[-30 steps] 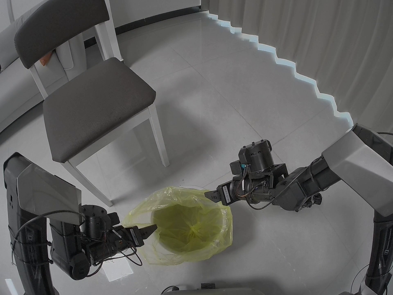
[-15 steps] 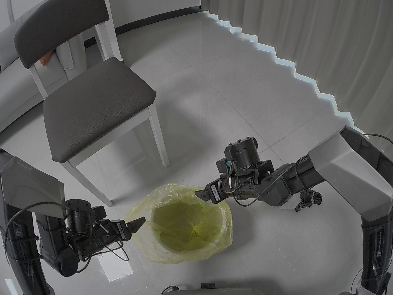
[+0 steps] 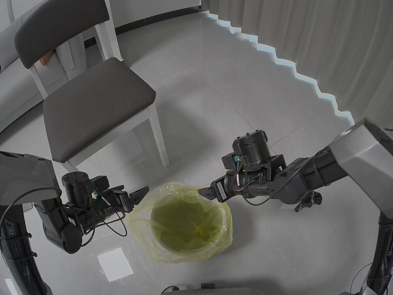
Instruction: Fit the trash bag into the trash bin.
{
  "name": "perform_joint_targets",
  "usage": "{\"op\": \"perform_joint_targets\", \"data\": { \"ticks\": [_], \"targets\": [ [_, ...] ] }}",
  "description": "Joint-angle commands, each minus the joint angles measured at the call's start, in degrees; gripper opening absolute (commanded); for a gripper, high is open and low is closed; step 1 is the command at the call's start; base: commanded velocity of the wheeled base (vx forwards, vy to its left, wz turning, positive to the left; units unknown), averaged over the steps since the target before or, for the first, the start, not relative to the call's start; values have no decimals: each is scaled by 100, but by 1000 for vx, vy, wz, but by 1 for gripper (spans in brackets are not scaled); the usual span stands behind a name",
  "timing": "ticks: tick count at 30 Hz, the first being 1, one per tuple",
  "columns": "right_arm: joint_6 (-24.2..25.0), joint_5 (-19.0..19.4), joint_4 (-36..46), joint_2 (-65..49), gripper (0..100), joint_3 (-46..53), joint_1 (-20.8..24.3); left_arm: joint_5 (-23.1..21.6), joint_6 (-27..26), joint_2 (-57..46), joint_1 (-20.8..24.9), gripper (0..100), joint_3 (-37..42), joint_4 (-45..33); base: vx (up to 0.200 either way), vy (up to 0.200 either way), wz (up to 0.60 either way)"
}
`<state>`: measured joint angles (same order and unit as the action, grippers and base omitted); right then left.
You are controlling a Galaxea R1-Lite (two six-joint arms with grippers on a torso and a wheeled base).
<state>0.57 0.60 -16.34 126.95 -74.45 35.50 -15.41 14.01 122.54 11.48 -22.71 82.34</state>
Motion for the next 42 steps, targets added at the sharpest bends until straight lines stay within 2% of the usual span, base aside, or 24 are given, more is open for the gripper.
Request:
{"op": "perform_joint_targets", "data": {
  "ticks": [1, 5, 11, 28, 29, 42],
  "targets": [
    [-5, -7, 43, -944, 100, 581, -149, -155, -65, 235, 179, 100, -779, -473, 0, 0, 0],
    [-5, -60, 52, -1252, 100, 818, -307, -296, -65, 692, 355, 100, -1078, -534, 0, 0, 0],
    [4, -165, 43, -1340, 100, 923, -403, -305, -65, 1070, 346, 100, -1341, -543, 0, 0, 0],
    [13, -165, 16, -1331, 100, 923, -430, -296, -205, 1475, 442, 100, -1587, -561, 0, 0, 0],
    [13, -156, 16, -1331, 100, 923, -430, -305, -205, 1475, 451, 0, -1587, -578, 0, 0, 0],
    [39, -156, -10, -1322, 100, 915, -430, -270, -135, 1325, 434, 0, -1693, -561, 0, 0, 0]
  ]
}}
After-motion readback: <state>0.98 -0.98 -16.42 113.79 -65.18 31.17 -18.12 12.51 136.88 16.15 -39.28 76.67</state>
